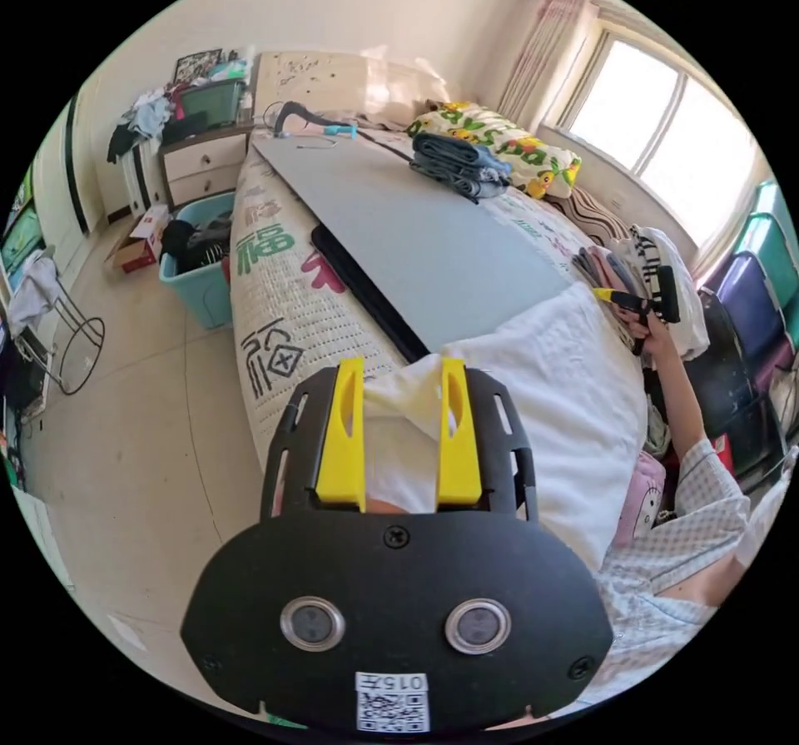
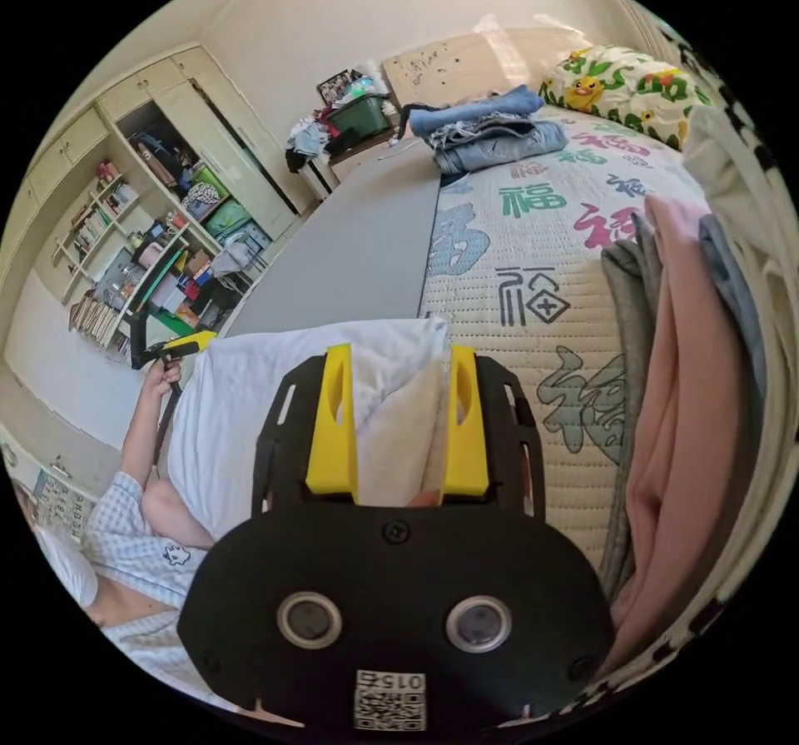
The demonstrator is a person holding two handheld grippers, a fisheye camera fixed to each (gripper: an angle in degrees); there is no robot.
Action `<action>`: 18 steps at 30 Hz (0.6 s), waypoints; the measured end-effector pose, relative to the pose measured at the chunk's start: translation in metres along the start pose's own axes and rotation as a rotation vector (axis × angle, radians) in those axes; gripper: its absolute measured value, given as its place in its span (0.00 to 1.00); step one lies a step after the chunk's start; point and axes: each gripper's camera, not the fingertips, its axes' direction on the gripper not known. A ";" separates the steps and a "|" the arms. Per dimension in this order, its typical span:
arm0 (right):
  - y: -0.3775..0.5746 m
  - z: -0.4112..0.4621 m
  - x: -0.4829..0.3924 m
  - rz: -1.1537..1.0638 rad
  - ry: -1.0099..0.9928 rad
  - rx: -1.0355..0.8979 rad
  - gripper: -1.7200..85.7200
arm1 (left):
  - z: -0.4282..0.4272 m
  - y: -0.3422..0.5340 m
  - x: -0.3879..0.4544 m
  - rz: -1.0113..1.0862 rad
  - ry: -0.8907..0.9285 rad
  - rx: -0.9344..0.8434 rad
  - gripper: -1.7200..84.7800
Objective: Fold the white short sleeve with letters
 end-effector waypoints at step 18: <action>-0.086 0.019 -0.019 -0.114 0.089 0.098 0.06 | -0.107 -0.052 0.012 0.251 -0.030 0.155 0.02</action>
